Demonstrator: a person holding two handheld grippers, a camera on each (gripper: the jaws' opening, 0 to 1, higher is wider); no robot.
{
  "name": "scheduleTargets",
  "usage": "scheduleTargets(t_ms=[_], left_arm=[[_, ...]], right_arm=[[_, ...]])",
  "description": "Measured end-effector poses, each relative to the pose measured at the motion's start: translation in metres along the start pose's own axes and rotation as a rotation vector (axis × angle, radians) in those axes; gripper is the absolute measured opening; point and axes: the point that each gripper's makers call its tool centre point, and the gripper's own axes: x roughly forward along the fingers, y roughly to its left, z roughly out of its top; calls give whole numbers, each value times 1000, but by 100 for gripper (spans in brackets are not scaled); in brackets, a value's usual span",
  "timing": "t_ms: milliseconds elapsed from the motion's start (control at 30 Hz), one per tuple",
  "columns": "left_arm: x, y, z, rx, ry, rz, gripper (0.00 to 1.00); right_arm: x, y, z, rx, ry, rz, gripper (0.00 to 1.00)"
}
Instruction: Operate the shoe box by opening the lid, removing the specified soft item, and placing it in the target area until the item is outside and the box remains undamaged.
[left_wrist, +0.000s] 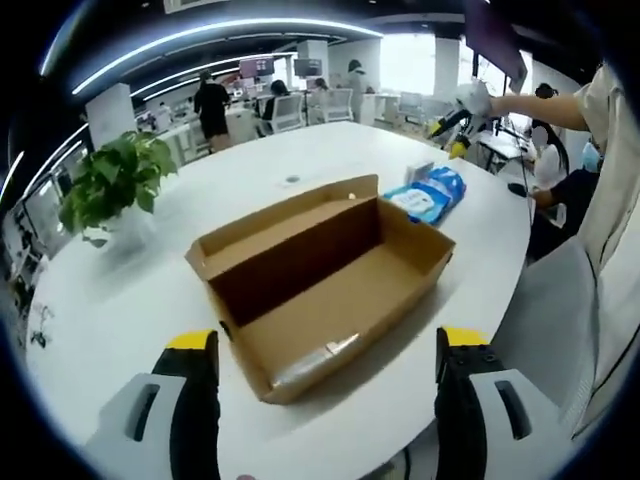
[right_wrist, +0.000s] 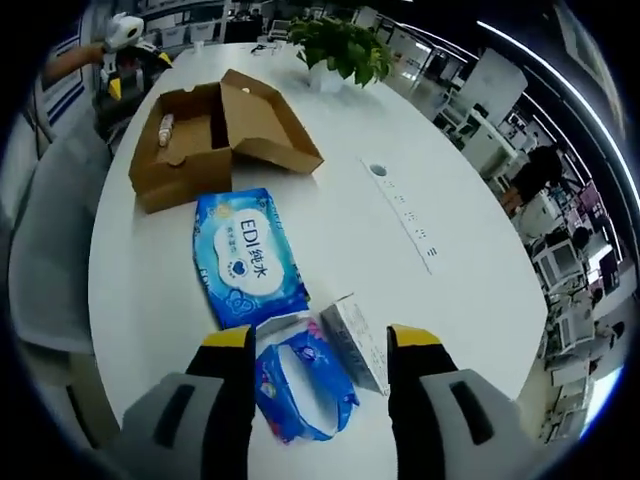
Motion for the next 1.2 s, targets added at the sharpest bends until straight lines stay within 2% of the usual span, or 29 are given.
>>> scheduleTargets(t_ms=[100,333,767,1100,1200], left_arm=[[2,5,-2,34,27,-3,90],[8,8,-3,87,69,-54,87],[30,18,11,209,142,-167,80],[55,27,5,301,250,-258,77],[61,30,1,315,289,-287,73]], right_arm=[[-7,16,6,29,-27,-11,53],[-20,46,18,104,-95,-24,63],[-39,92,29,240,-165,-70,81],[-49,120,35,332,-208,-84,96],[-51,130,36,352,-209,-85,96]])
